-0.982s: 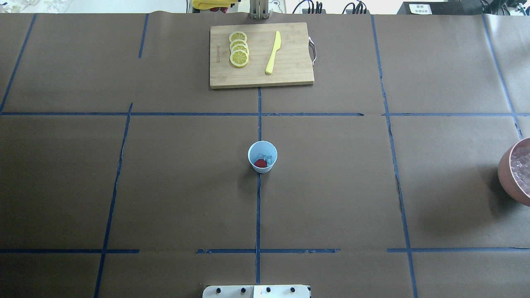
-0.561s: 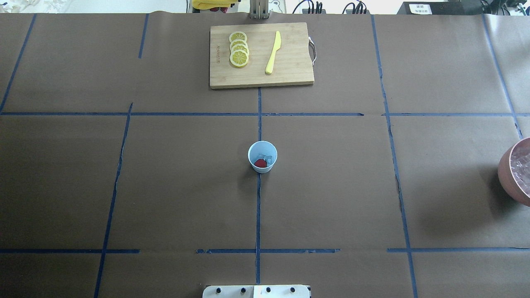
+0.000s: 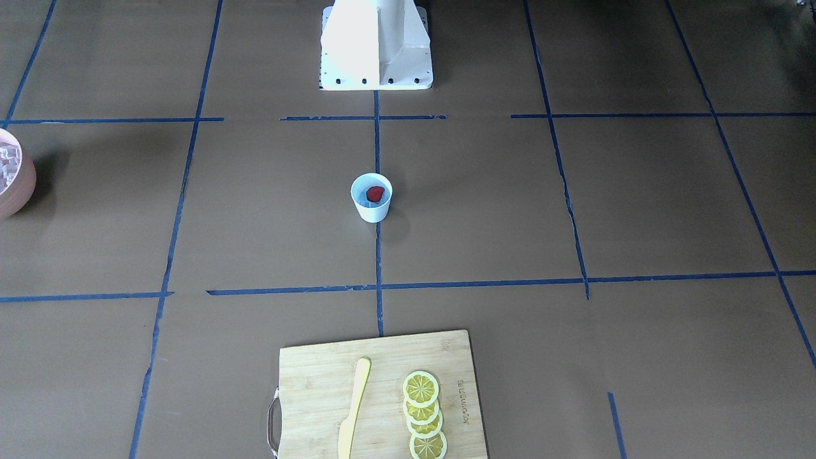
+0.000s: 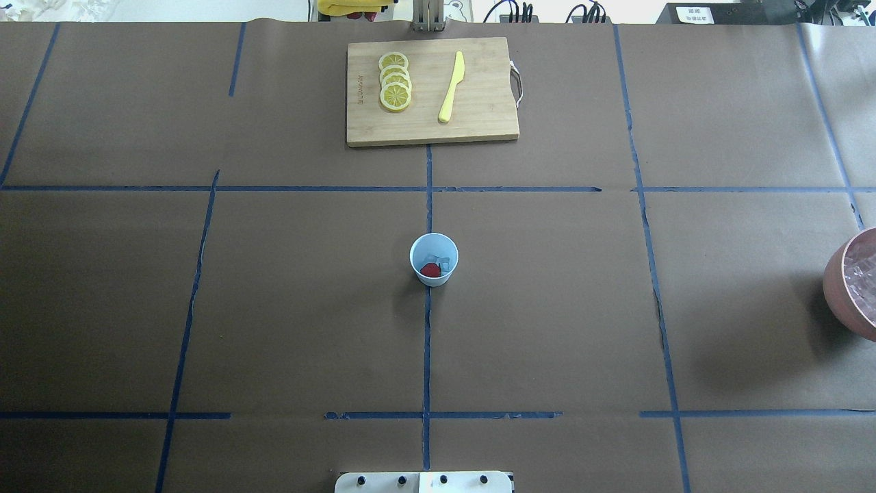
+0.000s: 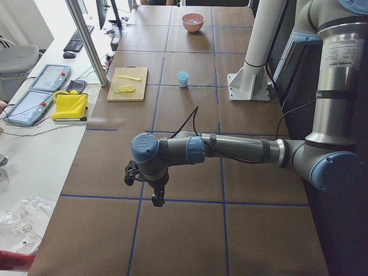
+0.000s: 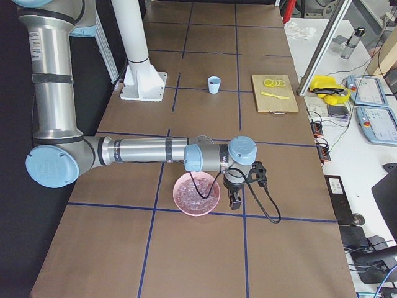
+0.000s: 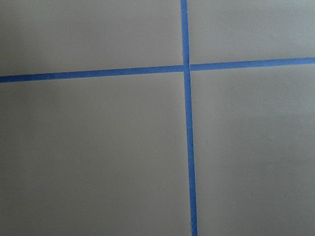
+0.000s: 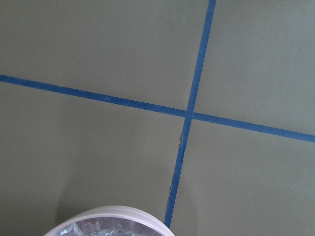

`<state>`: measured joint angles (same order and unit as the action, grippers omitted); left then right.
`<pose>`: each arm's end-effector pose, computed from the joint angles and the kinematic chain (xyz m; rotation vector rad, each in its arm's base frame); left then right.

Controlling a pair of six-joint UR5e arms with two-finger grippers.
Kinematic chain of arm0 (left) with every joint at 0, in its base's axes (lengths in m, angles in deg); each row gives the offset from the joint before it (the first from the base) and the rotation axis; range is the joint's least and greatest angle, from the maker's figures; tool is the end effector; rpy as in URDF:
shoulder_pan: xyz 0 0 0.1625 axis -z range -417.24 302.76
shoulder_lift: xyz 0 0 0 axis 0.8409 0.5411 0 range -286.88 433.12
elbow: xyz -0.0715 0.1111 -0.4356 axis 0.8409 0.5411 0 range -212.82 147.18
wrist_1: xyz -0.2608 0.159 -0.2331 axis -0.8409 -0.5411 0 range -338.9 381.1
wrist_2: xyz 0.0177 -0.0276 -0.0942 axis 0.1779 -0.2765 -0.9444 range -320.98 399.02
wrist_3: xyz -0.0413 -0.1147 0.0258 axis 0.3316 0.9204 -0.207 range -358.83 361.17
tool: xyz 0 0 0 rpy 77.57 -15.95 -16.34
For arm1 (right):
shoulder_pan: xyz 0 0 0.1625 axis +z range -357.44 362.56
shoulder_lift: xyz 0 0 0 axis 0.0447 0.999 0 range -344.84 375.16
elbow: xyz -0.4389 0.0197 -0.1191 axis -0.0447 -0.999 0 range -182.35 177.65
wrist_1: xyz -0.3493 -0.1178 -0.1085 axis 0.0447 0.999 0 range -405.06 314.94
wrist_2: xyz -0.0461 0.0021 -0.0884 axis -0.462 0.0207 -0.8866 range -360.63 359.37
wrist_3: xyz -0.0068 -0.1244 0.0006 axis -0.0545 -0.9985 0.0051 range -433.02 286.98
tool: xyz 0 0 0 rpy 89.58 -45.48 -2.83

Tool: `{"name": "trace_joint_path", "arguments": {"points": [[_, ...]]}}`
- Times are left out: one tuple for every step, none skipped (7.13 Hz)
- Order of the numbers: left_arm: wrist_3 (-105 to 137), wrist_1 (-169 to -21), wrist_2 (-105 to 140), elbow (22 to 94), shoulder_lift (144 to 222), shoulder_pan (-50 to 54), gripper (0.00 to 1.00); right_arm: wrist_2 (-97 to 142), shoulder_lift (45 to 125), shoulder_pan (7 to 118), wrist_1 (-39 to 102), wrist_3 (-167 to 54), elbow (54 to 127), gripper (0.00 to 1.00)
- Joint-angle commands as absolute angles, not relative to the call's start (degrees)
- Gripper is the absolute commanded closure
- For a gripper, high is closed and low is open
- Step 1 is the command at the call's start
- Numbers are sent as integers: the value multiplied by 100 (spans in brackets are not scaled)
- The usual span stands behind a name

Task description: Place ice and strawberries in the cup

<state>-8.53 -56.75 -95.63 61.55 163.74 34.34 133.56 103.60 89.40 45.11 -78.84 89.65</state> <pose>-0.0582 -0.4504 0.6867 -0.0413 0.7864 0.0858 0.0200 -0.4789 0.6784 0.0741 -0.7706 -0.1717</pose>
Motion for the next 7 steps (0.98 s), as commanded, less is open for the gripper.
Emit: {"name": "trace_joint_path", "arguments": {"points": [[-841,-5668,-9563,6113,16383,3426,0,13375,10358,8940,4503,-7865,8976,0],[-841,-5668,-9563,6122,16374,3425,0,13384,10358,8940,4503,-7847,8976,0],[-858,-5668,-9563,6096,16383,3425,0,13358,10349,8940,4503,-7830,8967,0],[-850,-5659,-9554,6096,16383,3425,0,13367,10358,8940,4503,-7821,9019,0],[-850,-5633,-9563,6183,16383,3425,0,13358,10358,8940,4503,-7821,9020,0],[-850,-5624,-9563,6227,16383,3425,0,13358,10358,8940,4503,-7821,9011,0],[-850,-5598,-9554,6462,16348,3452,0,13375,10358,8940,4503,-7812,9037,0]]}}
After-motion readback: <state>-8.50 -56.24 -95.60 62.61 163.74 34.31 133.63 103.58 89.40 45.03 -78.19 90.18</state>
